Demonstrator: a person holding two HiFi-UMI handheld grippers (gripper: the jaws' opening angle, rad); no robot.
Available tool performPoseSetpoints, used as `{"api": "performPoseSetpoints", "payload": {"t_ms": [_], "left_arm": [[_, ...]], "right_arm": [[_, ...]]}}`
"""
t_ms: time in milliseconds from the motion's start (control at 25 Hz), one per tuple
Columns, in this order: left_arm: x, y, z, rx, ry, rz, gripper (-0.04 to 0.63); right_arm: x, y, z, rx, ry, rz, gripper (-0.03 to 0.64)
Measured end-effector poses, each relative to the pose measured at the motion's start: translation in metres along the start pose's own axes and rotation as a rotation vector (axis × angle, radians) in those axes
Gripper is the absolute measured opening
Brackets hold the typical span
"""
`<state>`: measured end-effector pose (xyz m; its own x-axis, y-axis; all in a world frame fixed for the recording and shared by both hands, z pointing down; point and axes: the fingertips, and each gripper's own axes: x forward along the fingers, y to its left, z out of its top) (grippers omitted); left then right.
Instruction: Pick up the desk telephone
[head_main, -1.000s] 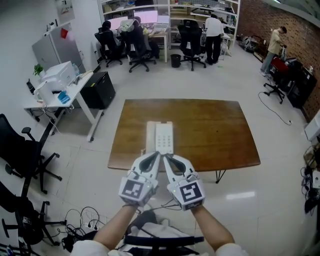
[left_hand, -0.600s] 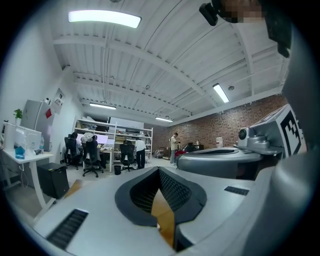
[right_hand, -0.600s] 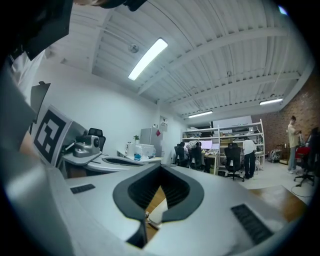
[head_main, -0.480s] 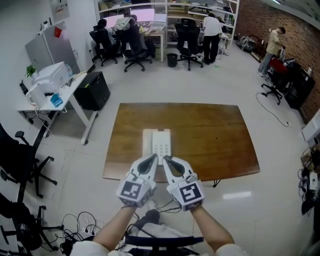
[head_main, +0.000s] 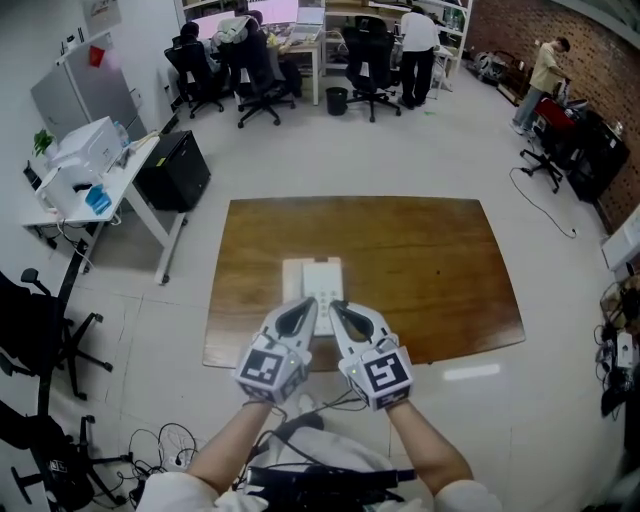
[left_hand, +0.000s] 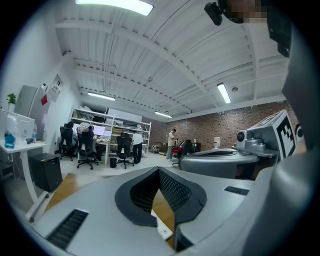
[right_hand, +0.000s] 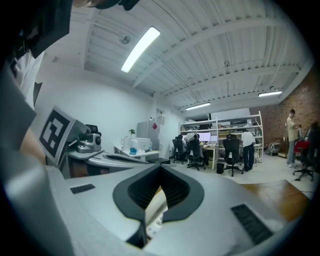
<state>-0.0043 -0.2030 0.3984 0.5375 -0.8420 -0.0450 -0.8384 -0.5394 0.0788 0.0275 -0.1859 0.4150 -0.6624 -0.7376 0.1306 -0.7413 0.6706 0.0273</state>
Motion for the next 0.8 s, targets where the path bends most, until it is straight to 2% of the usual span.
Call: {"api": "performPoseSetpoints", "payload": {"t_ms": [240,400,640,680,720,800], "left_arm": [[0.014,0.005,-0.015,-0.021,0.076,-0.028,0.003],[0.022,0.019,-0.027,-0.058,0.069,-0.038,0.003],[0.027,0.044,-0.050,-0.118,0.155,-0.070,0.003],[0.027,0.048,-0.055,-0.135,0.167,-0.076,0.009],[0.026,0.051,-0.060,-0.156,0.184,-0.084,0.047],[0.023,0.061,-0.073,-0.193,0.218,-0.094,0.058]], "right_arm": [[0.015,-0.011,-0.013,0.021,0.036,-0.019,0.000],[0.029,-0.013,-0.025,0.034,0.064,-0.014,0.000],[0.050,-0.022,-0.047,0.096,0.115,-0.014,0.000],[0.052,-0.024,-0.052,0.117,0.125,-0.015,0.001],[0.052,-0.027,-0.059,0.140,0.137,-0.018,0.002],[0.053,-0.031,-0.076,0.183,0.169,-0.026,0.002]]}}
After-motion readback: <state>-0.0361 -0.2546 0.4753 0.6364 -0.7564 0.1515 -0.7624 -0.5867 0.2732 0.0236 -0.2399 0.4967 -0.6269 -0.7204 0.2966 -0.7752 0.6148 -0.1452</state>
